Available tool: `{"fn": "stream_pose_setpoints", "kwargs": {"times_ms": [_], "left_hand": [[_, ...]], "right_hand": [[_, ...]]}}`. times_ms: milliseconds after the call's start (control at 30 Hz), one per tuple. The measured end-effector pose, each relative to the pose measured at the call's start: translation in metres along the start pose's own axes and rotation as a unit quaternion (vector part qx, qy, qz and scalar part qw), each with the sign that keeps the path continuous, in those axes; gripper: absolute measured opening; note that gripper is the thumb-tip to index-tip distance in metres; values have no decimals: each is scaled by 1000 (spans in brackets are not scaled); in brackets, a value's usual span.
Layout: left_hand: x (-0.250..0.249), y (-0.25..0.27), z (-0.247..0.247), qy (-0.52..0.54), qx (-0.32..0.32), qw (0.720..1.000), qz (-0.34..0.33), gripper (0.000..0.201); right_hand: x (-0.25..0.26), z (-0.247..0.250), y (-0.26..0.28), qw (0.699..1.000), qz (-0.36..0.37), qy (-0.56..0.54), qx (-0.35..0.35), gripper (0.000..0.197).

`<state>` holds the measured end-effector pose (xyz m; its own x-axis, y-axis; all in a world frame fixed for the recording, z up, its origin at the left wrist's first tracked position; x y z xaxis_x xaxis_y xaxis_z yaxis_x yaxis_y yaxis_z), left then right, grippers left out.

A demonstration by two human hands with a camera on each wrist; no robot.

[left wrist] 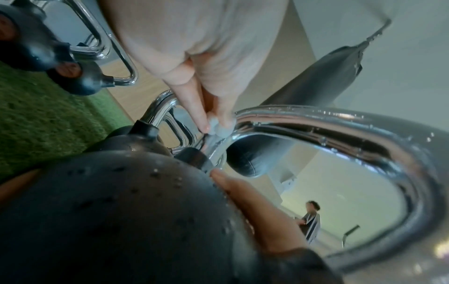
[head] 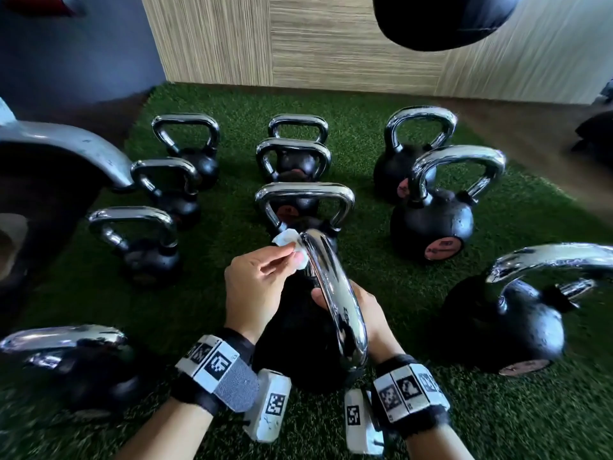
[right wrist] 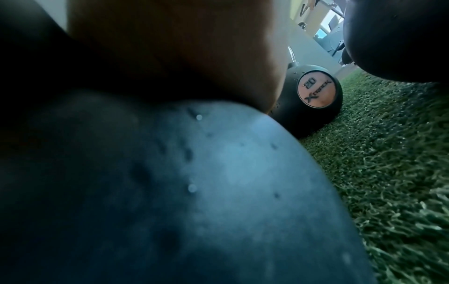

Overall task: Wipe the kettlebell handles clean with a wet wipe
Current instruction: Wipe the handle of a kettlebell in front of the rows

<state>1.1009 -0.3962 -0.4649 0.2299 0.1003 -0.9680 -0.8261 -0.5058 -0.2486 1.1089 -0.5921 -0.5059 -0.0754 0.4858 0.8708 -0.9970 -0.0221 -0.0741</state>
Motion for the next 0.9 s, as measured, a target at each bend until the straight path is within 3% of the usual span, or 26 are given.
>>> {"fn": "stream_pose_setpoints", "kwargs": {"times_ms": [133,233,333,467,600,733,900], "left_hand": [[4,-4,-4,54,3,996,70,19],[-7,7,-6,121,-13,987,107,20],[-19,21,-6,148,-34,983,101,18],[-23,12,-10,186,5,971,151,42],[-41,21,-14,168,64,976,127,31],[-52,44,-2,60,104,992,33,33],[-50,31,-5,98,96,987,81,37]], "right_hand": [[1,1,1,1000,0,-9,-10,52],[0,1,1,1000,-6,-9,-12,38],[-3,1,1,1000,-13,-14,-15,34],[-2,2,1,1000,-8,-17,-12,35],[-1,3,3,1000,-6,-20,-17,46],[1,1,4,999,-14,-31,0,30],[-4,0,1,1000,-16,-17,-11,30]]}}
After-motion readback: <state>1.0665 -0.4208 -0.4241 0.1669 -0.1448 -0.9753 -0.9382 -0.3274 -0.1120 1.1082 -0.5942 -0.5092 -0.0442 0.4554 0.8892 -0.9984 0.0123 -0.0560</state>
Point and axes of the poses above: each hand's wrist, its own y-axis away from the middle knuckle, its own z-axis out of the back of the hand, x = y × z, the point moved 9 cm from there along -y, towards the middle knuckle, and after that the axes turned 10 degrees about -x, right-handed, at the moved point
